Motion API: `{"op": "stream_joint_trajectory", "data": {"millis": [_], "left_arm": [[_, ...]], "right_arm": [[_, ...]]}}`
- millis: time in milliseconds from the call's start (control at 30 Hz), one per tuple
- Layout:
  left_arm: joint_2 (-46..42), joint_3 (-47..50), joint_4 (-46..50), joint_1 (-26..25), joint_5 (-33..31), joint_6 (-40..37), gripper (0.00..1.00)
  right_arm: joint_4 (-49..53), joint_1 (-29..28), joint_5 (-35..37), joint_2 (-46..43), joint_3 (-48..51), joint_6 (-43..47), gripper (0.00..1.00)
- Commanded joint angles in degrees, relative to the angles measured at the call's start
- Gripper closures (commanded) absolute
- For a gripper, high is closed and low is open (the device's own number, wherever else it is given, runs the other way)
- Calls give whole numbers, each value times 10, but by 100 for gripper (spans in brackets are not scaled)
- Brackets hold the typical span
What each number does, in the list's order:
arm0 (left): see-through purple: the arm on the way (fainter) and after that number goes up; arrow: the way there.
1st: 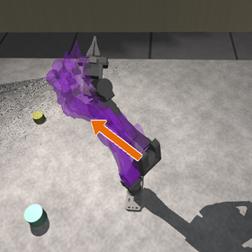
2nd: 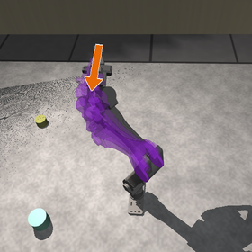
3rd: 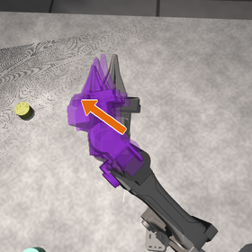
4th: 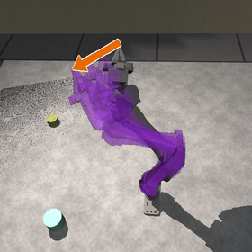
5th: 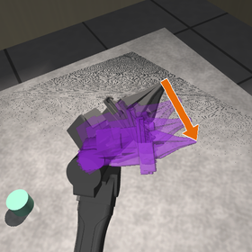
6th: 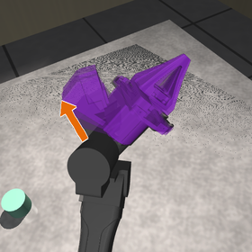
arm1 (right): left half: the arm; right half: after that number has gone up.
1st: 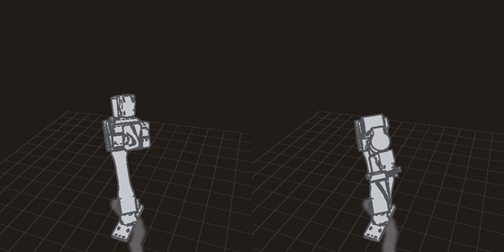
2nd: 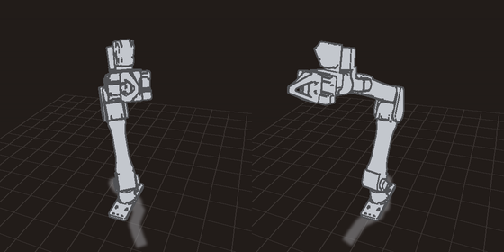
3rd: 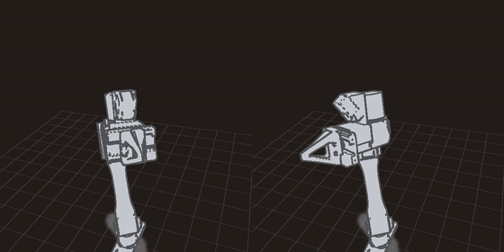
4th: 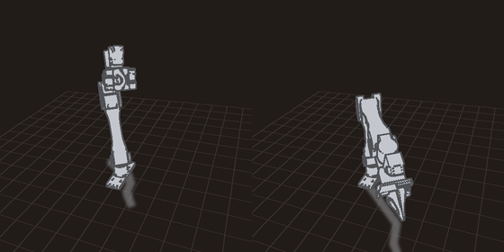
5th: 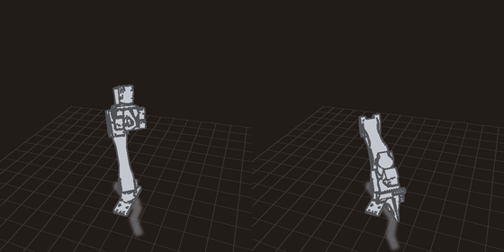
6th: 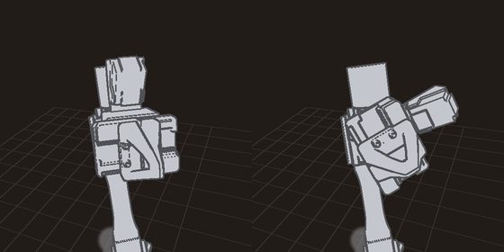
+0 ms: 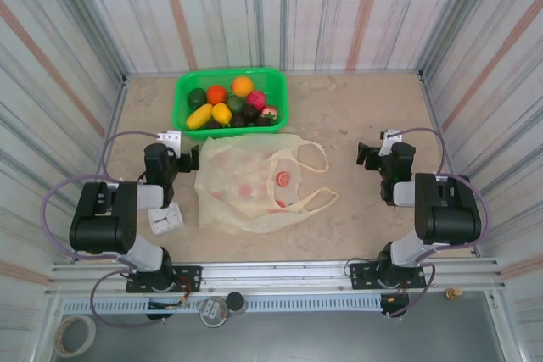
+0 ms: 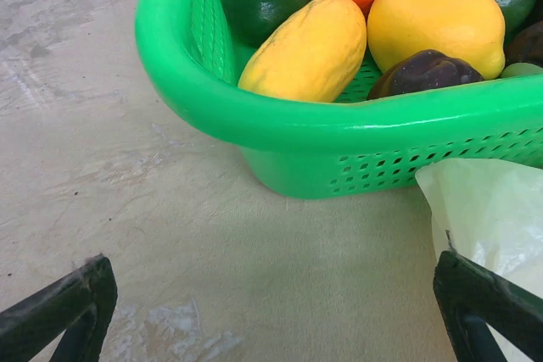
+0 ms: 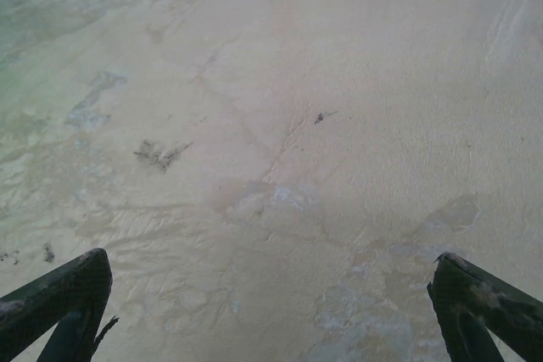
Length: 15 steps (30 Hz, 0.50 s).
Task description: Place the fake fruits into the plastic bag and tie a complex knot
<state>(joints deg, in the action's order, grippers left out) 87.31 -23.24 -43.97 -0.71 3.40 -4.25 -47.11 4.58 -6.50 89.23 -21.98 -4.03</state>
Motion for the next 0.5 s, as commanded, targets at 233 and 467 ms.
{"op": "stream_joint_trajectory", "data": {"millis": [233, 467], "left_arm": [[-7, -7, -4, -1, -2, -2, 1], [-8, -7, -6, -4, -7, -3, 1]], "right_arm": [[-1, 3, -10, -3, -11, -5, 1], [-5, 1, -7, -6, -8, -7, 1]]}}
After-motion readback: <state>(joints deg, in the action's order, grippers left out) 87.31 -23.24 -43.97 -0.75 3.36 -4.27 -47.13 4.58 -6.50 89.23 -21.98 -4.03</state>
